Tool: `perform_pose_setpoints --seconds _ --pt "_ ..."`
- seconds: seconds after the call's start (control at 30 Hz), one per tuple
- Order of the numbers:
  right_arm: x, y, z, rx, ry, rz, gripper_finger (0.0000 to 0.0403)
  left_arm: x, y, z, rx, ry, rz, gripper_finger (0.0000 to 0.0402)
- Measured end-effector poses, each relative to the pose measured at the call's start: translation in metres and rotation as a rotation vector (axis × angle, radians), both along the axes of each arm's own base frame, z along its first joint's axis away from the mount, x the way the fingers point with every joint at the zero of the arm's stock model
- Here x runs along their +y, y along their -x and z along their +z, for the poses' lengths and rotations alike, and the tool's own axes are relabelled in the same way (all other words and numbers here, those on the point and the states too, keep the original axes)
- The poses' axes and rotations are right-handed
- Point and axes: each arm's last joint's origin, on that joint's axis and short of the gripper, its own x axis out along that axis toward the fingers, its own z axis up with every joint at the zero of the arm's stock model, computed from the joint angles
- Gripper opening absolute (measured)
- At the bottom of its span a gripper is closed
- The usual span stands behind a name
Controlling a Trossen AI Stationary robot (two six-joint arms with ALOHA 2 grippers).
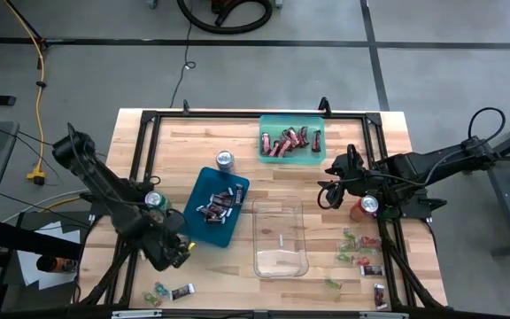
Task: Sort candy
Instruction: Put the chocolate bar into the blue bin
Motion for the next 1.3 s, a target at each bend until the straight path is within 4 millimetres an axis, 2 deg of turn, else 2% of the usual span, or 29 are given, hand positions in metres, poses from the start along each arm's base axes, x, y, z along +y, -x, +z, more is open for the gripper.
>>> perform_pose_setpoints --seconds 0.13,0.4,0.5,0.6,0.83,0.97,1.1,1.3 --pt "0.0 0.0 0.0 0.0 0.0 0.0 0.0224 0.006 0.006 0.013 -0.052 0.022 -0.045 0.0002" --pt "0.0 0.0 0.0 -0.004 -0.006 -0.007 0.0224 0.009 0.009 0.016 -0.035 0.009 -0.136 0.0001" --pt "0.0 0.0 0.0 -0.007 -0.012 -0.013 0.0224 0.009 0.009 0.015 -0.019 0.007 -0.163 0.0016" --pt "0.0 0.0 0.0 -0.007 -0.012 -0.014 0.0224 0.005 0.006 0.017 -0.057 0.03 -0.199 0.0047" --pt "0.0 0.0 0.0 -0.006 -0.012 -0.013 0.0224 -0.022 -0.016 0.02 -0.246 0.229 -0.279 0.0159" --pt "0.0 0.001 -0.001 0.013 -0.003 0.013 0.0224 -0.044 -0.03 0.012 -0.261 0.381 -0.33 0.0206" --pt "0.0 0.003 -0.002 0.048 -0.004 0.031 0.0224 -0.068 -0.035 0.0 -0.181 0.374 -0.379 0.0217" --pt "-0.001 0.007 -0.006 0.104 0.011 0.034 0.0224 -0.093 -0.045 -0.021 -0.062 0.202 -0.433 0.0216"
